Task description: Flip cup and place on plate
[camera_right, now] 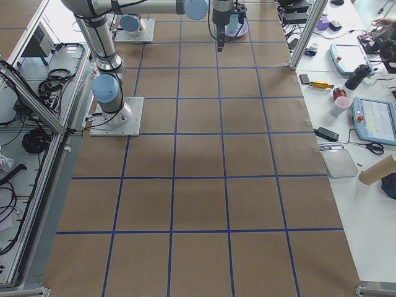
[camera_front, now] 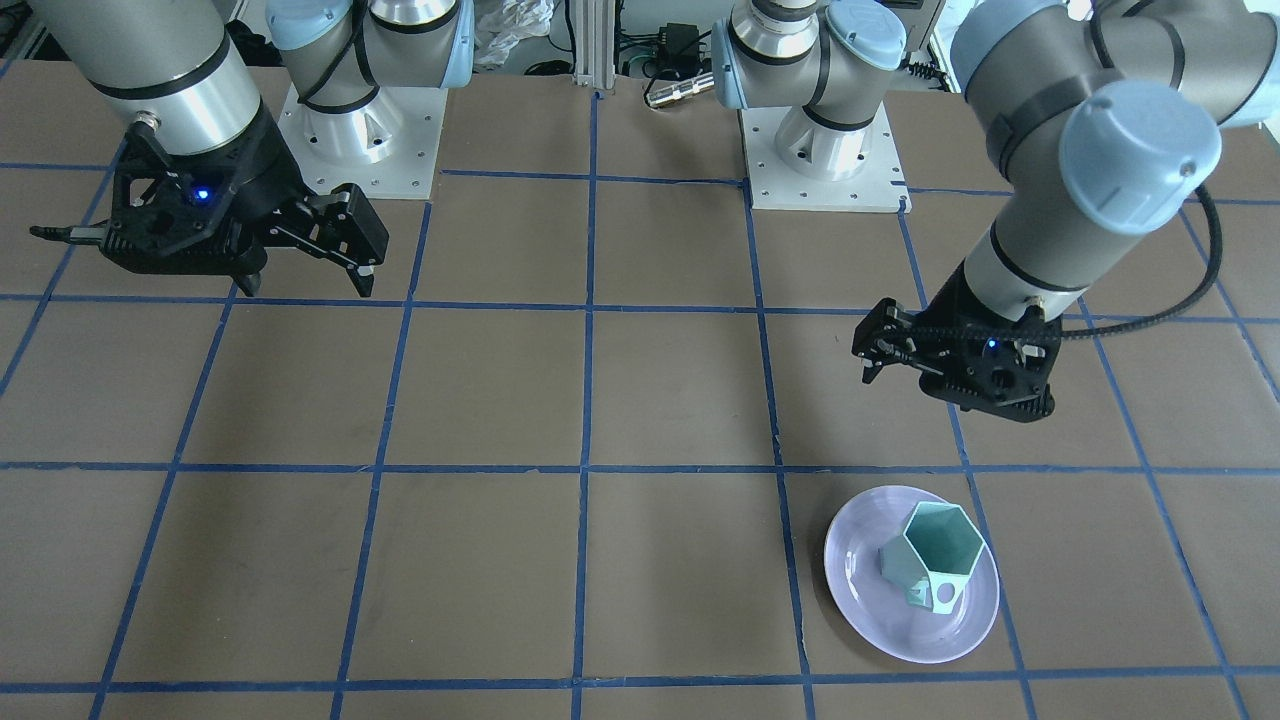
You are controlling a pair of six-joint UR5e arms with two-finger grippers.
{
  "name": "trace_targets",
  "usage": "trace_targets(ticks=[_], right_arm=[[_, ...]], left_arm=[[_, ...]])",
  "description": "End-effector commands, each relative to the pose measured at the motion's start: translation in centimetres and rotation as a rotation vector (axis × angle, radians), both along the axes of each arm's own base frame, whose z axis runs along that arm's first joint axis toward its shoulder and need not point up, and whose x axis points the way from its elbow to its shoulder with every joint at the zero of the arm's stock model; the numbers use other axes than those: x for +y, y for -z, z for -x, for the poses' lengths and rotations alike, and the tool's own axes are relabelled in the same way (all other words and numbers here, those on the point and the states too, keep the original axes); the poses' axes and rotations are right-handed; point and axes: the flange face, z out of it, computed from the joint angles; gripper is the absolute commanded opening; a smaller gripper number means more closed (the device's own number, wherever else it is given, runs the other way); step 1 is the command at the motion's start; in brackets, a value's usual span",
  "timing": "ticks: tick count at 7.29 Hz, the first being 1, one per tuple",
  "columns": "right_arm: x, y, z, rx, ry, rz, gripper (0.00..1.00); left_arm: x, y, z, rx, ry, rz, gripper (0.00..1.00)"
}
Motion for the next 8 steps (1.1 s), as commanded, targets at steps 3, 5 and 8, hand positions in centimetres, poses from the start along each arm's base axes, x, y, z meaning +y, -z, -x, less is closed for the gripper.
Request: trace_targets(ticks=[3, 5, 8], right_arm=[[0.0, 0.0, 0.0, 0.0, 0.0, 0.0, 1.0], [0.0, 0.0, 0.0, 0.0, 0.0, 0.0, 1.0], [0.0, 0.0, 0.0, 0.0, 0.0, 0.0, 1.0]], left_arm=[[7.4, -6.7, 5.0, 0.002, -0.211, -0.073, 1.0], [8.2, -7.5, 6.3, -0.015, -0.354, -0.088, 1.0], [9.4, -8.6, 7.8, -0.031, -0.348, -0.062, 1.0]])
